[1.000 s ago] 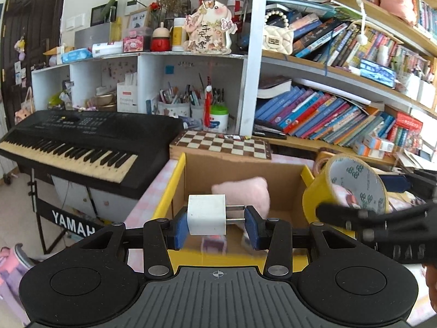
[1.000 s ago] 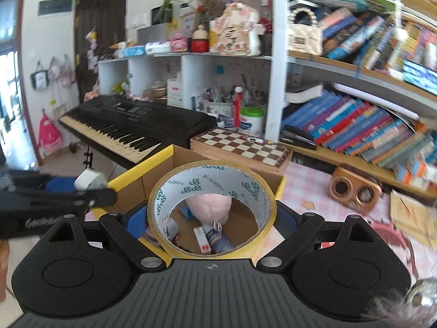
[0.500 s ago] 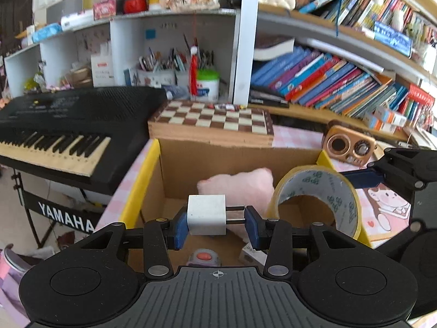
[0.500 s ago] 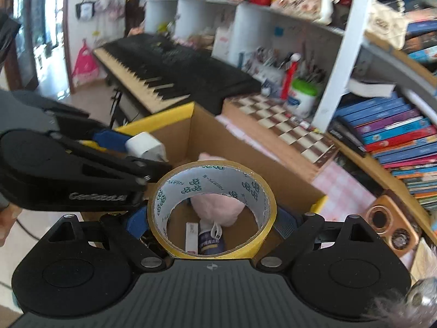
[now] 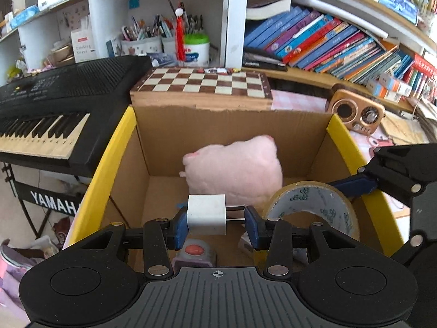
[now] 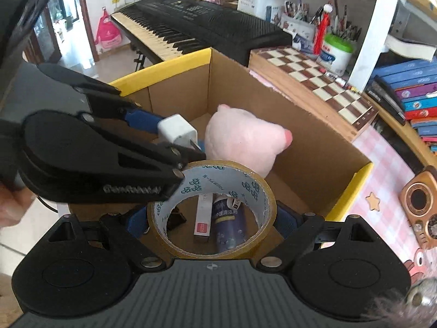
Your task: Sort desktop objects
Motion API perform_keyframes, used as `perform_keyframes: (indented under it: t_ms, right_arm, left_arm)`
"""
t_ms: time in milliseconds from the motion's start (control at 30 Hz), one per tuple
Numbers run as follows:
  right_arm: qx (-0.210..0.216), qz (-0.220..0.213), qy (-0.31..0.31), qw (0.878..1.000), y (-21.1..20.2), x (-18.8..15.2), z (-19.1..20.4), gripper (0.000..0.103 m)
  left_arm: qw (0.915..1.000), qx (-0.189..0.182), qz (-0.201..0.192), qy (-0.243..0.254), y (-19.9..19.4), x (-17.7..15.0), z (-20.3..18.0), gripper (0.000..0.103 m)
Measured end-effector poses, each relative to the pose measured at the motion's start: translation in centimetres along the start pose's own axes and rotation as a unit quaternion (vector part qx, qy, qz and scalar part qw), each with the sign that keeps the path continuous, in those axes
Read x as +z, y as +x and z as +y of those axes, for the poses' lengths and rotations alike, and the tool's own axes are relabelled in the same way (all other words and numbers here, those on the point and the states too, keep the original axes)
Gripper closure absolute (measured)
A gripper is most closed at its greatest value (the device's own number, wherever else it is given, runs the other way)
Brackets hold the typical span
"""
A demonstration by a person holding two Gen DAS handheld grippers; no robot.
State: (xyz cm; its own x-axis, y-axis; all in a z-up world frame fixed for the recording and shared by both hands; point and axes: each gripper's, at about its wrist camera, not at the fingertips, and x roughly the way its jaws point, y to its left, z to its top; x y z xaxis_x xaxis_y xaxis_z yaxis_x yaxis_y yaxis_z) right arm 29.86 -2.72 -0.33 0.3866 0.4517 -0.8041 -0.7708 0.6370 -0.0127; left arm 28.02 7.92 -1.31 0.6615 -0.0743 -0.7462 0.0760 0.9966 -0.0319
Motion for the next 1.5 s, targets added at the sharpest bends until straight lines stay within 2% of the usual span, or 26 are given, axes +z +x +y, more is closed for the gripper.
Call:
perform_keyframes:
  t_ms: [267,500,567,667,967,1267,1500]
  right_arm:
    - [0.015,0.000,-0.008,1.000,0.1,0.1,-0.2,0.009]
    - [0.004,-0.013,0.000,1.000,0.0,-0.1,-0.1,0.009]
    - [-0.002,-0.021,0.002,1.000,-0.4,-0.3,0.1,0.009]
    - [-0.014,-0.035,0.011,0.999,-1.4,-0.6,0.4,0.009]
    - [-0.070,-0.090,0.050,0.992,-6.2,-2.8,1.6,0.009]
    - [-0.134,-0.129,0.112,0.976,-10.7,-6.4,4.5,0.008]
    - [-0.174,-0.151,0.163,0.959,-13.6,-9.6,7.6,0.008]
  left_arm:
    - [0.9992,-0.012,0.039,0.004,1.5,-0.6,0.3,0.061]
    - [0.9991,-0.020,0.037,0.003,1.2,-0.8,0.4,0.059]
    - [0.9995,-0.018,0.022,0.009,0.5,-0.8,0.2,0.047]
    - [0.9998,-0.015,-0.001,0.015,-0.8,-0.7,0.0,0.037]
    - [0.9965,-0.013,-0.078,0.028,-6.4,-1.5,-1.2,0.022]
    - [0.9926,-0.015,-0.117,0.032,-11.6,-4.7,-1.4,0.017]
    - [0.9920,-0.012,-0.125,0.016,-14.5,-8.1,-0.9,0.016]
